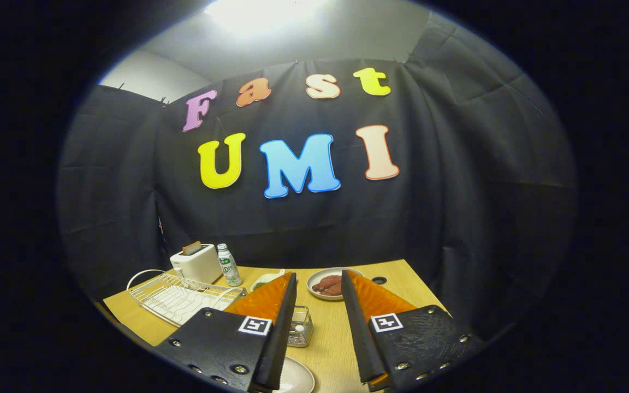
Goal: Take the plate from the dish rack, then take the spoon from the basket and place it into the plate.
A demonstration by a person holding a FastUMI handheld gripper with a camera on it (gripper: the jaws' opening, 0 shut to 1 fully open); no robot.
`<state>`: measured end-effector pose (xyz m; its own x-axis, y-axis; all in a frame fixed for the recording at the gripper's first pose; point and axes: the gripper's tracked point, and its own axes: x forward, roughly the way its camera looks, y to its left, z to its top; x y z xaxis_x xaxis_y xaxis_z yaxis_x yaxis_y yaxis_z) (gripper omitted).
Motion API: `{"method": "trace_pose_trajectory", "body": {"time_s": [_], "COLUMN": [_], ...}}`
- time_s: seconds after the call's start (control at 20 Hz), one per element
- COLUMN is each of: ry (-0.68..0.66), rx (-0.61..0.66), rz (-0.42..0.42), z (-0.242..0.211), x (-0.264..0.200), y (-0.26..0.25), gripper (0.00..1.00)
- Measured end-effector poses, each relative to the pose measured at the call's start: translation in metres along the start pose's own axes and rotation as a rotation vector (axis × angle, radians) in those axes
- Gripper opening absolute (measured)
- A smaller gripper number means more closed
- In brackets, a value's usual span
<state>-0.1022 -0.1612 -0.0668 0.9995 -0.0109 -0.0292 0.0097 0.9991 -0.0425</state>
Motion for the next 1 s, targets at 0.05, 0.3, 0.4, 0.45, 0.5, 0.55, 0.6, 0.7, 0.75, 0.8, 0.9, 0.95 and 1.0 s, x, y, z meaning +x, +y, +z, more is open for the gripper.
{"method": "trace_pose_trajectory", "body": {"time_s": [0.05, 0.3, 0.4, 0.45, 0.5, 0.55, 0.6, 0.7, 0.75, 0.8, 0.9, 0.95, 1.0], "ry": [-0.012, -0.007, -0.002, 0.003, 0.008, 0.018, 0.024, 0.025, 0.033, 0.04, 0.045, 0.045, 0.045], "rx": [-0.014, -0.031, -0.005, 0.003, 0.007, 0.014, 0.018, 0.023, 0.025, 0.03, 0.035, 0.034, 0.029], "rz": [0.012, 0.038, 0.053, 0.052, 0.051, 0.049, 0.041, 0.028, 0.026, 0.025, 0.02, 0.017, 0.008], "z": [-0.002, -0.042, -0.061, -0.071, -0.081, -0.092, -0.1, -0.109, -0.117, -0.123, -0.13, -0.134, -0.137], "x": [0.003, 0.028, 0.042, 0.049, 0.056, 0.064, 0.071, 0.082, 0.088, 0.092, 0.1, 0.102, 0.105], "y": [0.005, 0.024, 0.029, 0.03, 0.03, 0.031, 0.03, 0.026, 0.026, 0.026, 0.024, 0.023, 0.021], "gripper": [0.52, 0.52, 0.52, 0.52, 0.52, 0.52, 0.52, 0.52, 0.52, 0.52, 0.52, 0.52, 0.52]}}
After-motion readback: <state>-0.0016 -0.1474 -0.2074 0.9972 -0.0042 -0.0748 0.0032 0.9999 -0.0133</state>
